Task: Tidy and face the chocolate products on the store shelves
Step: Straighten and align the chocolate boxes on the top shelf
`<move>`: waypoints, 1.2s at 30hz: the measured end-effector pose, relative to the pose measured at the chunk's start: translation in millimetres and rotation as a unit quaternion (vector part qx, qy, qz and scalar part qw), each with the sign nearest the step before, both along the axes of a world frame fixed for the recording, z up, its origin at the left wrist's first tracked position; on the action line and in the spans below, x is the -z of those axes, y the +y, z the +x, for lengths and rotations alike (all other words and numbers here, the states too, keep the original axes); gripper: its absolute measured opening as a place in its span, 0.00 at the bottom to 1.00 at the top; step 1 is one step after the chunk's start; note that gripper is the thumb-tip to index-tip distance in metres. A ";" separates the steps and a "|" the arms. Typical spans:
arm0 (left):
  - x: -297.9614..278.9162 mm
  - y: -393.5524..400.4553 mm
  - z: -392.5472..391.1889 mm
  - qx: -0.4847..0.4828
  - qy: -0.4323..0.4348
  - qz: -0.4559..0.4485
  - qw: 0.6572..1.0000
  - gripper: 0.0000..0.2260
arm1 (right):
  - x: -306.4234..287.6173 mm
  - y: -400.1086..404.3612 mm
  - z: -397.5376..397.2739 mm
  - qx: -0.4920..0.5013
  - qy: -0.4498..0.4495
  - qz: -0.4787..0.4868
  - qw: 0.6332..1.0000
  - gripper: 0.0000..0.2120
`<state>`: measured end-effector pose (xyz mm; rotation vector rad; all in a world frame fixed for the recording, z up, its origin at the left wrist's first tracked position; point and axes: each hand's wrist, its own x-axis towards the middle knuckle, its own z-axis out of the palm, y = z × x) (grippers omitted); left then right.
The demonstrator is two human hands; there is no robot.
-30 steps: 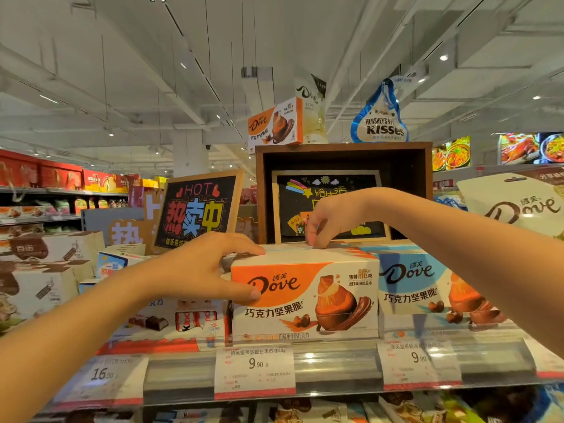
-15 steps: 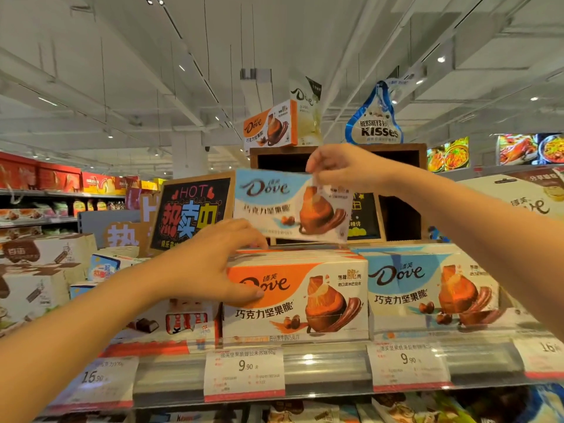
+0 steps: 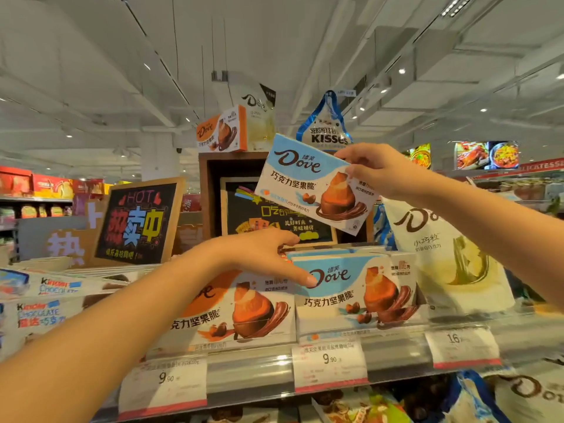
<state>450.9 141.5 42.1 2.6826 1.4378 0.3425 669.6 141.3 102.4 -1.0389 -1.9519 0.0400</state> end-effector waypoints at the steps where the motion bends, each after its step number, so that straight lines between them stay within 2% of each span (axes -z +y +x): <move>1: 0.6 2.4 2.9 0.006 0.001 -0.013 1.000 0.32 | 1.0 0.1 5.4 0.002 0.006 0.003 1.000 0.13; 6: 4.8 6.5 -0.1 0.037 -0.038 0.006 0.999 0.21 | 9.8 4.5 17.9 -0.006 0.031 0.020 0.999 0.10; 10: 6.9 4.0 -2.5 0.058 -0.065 0.012 0.996 0.16 | 19.9 15.1 13.7 -0.023 0.011 0.002 1.000 0.12; 14: 8.2 3.7 -3.7 0.052 -0.079 0.039 0.995 0.16 | 22.6 19.7 11.4 -0.012 -0.093 -0.056 0.994 0.12; 22: 10.5 -1.1 -6.0 0.034 -0.087 0.116 0.989 0.20 | 24.5 21.1 20.1 0.040 -0.201 -0.087 0.975 0.15; 27: 12.4 -3.4 -7.4 0.014 -0.063 0.137 0.988 0.21 | 36.4 22.9 21.5 0.065 -0.221 -0.082 0.970 0.16; 31: 13.7 -3.8 -7.7 0.026 -0.089 0.110 0.990 0.19 | 40.7 22.4 21.9 0.097 -0.243 -0.084 0.962 0.17; 36: 13.5 1.6 -9.2 0.030 -0.080 0.084 0.993 0.17 | 41.2 17.2 21.6 0.116 -0.259 -0.101 0.954 0.20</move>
